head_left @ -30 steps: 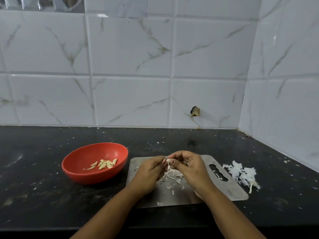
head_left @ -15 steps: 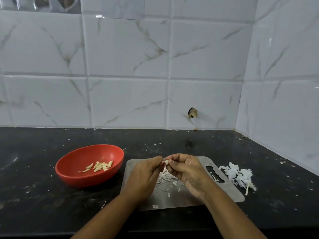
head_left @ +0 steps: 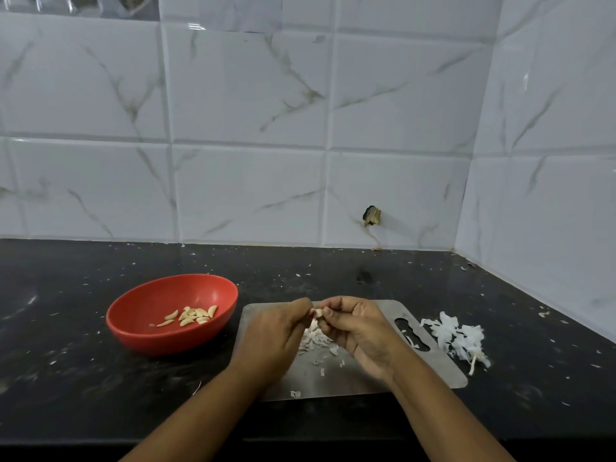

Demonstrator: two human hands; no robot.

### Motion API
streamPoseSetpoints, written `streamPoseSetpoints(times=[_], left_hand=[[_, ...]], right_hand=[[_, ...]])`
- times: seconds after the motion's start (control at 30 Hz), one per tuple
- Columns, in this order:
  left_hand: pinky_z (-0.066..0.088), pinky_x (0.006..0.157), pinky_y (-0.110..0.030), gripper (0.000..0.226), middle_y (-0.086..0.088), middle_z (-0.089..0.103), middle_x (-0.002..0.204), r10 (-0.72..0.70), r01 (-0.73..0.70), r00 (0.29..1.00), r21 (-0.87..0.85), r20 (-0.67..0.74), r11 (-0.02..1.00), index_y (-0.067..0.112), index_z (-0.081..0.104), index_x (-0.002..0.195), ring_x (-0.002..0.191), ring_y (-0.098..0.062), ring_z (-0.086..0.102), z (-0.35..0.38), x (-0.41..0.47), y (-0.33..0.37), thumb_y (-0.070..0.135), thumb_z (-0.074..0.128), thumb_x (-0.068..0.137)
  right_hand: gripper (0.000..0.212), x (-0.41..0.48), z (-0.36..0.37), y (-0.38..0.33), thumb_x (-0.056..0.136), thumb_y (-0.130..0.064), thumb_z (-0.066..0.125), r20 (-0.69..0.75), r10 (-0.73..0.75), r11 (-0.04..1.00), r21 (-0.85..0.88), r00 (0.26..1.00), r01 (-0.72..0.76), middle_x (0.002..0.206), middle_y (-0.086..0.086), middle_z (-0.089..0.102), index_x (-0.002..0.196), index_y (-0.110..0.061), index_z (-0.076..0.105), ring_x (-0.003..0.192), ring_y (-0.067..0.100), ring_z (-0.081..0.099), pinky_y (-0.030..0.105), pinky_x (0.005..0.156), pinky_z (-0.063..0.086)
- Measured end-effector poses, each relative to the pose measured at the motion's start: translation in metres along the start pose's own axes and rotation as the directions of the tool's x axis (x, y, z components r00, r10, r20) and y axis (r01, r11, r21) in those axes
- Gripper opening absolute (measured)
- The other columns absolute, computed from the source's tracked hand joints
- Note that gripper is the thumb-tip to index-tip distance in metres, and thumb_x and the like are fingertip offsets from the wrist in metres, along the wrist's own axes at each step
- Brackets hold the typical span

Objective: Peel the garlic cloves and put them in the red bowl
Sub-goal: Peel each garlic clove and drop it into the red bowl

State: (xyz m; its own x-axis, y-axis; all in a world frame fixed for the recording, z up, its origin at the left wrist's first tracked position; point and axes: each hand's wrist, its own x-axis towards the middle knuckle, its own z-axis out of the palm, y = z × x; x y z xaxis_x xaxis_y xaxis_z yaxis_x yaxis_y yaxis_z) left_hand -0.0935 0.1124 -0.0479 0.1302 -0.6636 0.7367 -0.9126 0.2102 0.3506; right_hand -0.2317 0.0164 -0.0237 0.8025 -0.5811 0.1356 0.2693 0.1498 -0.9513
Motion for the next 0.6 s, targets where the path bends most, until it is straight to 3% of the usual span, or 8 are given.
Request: streamPoseSetpoints(times=[0.07,0.17,0.4,0.53,0.6], left_hand=[[0.035,0.045,-0.026,0.016,0.01,0.045,0.057,0.137,-0.125,0.99,0.285,-0.022,0.95,0.029,0.037,0.075,0.049,-0.009,0.041,-0.003,-0.002,0.0,0.029,0.042,0.09],[0.036,0.038,-0.028,0.01,0.005,0.047,0.058,0.23,-0.2,0.973,0.39,-0.031,0.899,0.024,0.037,0.078,0.049,-0.013,0.041,-0.004,0.0,0.004,0.02,0.044,0.084],[0.041,0.045,-0.034,0.011,0.008,0.045,0.055,0.037,-0.013,0.994,0.223,-0.105,0.975,0.028,0.039,0.077,0.048,-0.011,0.044,0.001,0.002,0.005,0.028,0.037,0.088],[0.031,0.049,-0.019,0.027,0.009,0.043,0.05,-0.189,0.176,0.971,-0.095,-0.15,0.98,0.017,0.049,0.067,0.049,-0.008,0.043,0.008,0.006,0.008,0.019,0.047,0.094],[0.03,0.048,-0.015,0.034,0.011,0.041,0.044,-0.328,0.304,0.941,-0.225,-0.079,0.926,0.012,0.05,0.063,0.047,-0.004,0.041,0.008,0.007,0.013,0.009,0.049,0.097]], right_hand=[[0.017,-0.002,-0.001,-0.003,0.09,0.006,0.055,0.036,0.049,0.998,0.029,0.998,-0.05,0.076,0.007,0.069,0.089,0.001,0.071,0.064,0.008,0.063,0.016,0.063,0.054],[0.017,-0.004,0.0,-0.004,0.09,0.005,0.055,0.091,0.098,0.994,0.035,0.991,-0.102,0.073,0.007,0.066,0.091,0.001,0.071,0.063,0.007,0.062,0.015,0.062,0.054],[0.008,0.0,0.002,0.0,0.086,0.004,0.062,-0.028,0.022,0.999,0.037,0.999,-0.021,0.077,0.01,0.07,0.087,0.002,0.07,0.065,0.01,0.065,0.017,0.064,0.056],[0.005,0.003,0.001,0.008,0.084,0.002,0.066,-0.107,-0.093,0.994,-0.065,0.99,0.086,0.08,0.014,0.072,0.088,0.001,0.069,0.068,0.014,0.069,0.02,0.066,0.056],[0.004,0.004,0.001,0.012,0.085,0.001,0.068,-0.127,-0.189,0.967,-0.198,0.974,0.162,0.081,0.015,0.073,0.087,-0.001,0.07,0.07,0.016,0.07,0.021,0.067,0.056]])
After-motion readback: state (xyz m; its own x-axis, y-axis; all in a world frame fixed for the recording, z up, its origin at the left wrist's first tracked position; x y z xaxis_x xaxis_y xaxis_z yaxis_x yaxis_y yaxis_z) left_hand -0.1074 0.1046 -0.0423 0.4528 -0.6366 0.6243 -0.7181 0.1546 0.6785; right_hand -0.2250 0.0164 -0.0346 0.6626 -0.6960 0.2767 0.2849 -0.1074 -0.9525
